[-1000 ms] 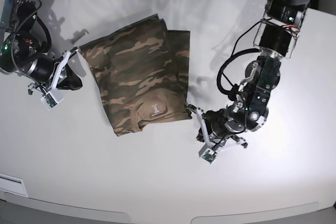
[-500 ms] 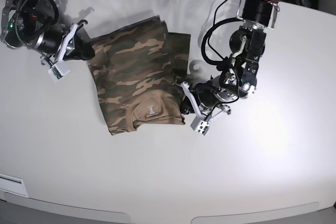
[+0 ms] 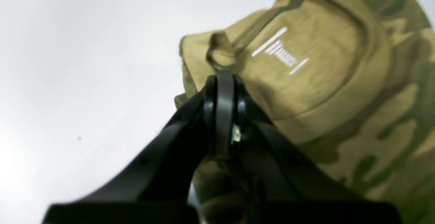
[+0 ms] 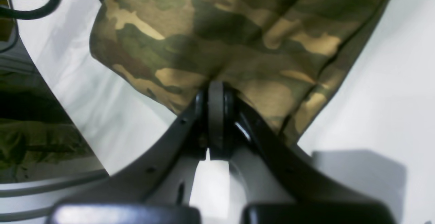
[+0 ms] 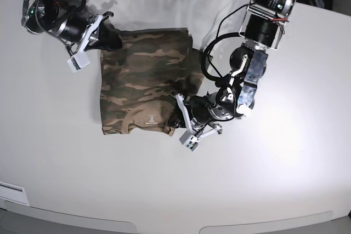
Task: Fold the T-shirt properly
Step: 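Tuck the bundle's collar edge under with the left gripper, then release the shirt and lift both grippers away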
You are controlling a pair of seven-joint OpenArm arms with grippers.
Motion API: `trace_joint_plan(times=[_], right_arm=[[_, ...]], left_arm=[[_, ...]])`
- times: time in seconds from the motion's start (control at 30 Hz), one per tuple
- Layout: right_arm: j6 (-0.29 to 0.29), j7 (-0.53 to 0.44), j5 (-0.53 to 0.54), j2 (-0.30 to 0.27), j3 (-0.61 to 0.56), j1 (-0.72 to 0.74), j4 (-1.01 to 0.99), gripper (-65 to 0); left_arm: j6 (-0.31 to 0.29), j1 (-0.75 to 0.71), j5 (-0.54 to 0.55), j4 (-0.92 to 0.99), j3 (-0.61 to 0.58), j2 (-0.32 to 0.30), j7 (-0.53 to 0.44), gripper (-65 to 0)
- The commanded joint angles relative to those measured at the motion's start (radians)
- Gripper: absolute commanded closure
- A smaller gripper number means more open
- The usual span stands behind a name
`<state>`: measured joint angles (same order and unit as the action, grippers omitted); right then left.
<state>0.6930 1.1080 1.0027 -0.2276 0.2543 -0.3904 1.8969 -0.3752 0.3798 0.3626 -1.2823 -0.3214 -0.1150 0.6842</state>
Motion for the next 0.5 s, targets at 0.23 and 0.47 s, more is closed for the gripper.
trace_joint_plan(times=[0.23,0.47], right_arm=[[0.005,-0.013,-0.008,-0.008,0.065,0.008,0.123,0.0],[0.005,-0.015,0.166,-0.009,0.254,0.008,0.372,0.0]], left_arm=[[-0.077,0.097,0.098,-0.077,0.067,-0.002,0.085,0.0],[-0.307,0.111,0.586,-0.176,0.195,-0.007,0.352,0.0]])
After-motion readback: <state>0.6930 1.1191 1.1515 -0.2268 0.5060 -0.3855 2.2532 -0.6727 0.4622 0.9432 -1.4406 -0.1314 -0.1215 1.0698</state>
